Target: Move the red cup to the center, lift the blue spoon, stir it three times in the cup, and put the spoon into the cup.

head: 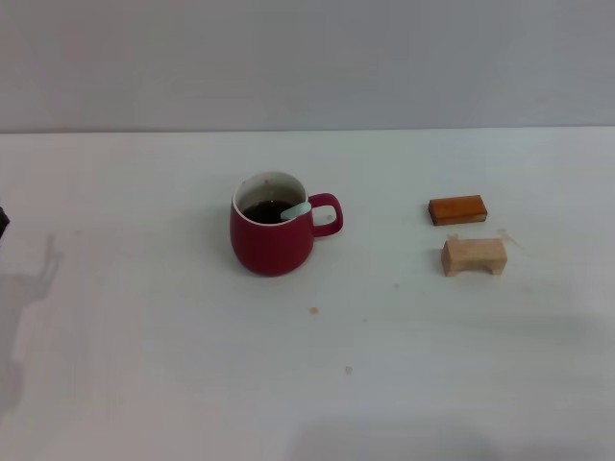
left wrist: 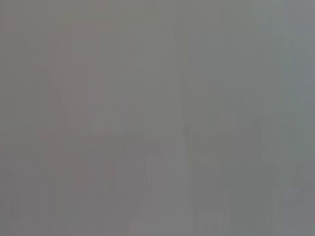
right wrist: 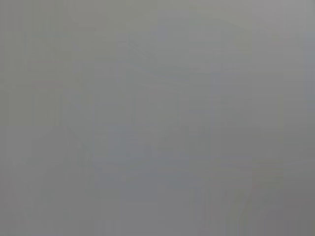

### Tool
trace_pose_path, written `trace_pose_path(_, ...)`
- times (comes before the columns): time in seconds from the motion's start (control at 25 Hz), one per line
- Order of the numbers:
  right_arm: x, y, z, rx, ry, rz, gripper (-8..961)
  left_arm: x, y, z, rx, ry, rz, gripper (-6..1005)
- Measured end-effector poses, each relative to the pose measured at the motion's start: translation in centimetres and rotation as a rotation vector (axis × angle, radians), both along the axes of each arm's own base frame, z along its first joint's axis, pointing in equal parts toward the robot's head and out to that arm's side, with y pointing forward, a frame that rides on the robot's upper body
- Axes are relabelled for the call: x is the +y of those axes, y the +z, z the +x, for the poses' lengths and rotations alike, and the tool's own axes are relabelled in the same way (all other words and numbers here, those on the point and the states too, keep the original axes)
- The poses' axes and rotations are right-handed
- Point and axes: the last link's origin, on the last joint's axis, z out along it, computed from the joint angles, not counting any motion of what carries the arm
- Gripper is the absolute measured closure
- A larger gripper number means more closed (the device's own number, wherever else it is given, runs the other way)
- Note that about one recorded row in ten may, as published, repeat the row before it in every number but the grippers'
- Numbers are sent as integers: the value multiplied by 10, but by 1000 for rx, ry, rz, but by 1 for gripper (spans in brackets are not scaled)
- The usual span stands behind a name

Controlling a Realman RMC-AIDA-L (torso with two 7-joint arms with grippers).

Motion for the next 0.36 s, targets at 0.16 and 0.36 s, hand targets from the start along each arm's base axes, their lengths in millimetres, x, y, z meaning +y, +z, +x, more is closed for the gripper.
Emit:
trace_pose_path(0.16, -8, -5, 4, 27, 35, -12, 288, -3, 3, -1, -19, -5, 17, 144)
trace_pose_path(0.36, -8, -7, 7, 10, 39, -14, 237, -6, 5, -2, -18, -7, 25, 144)
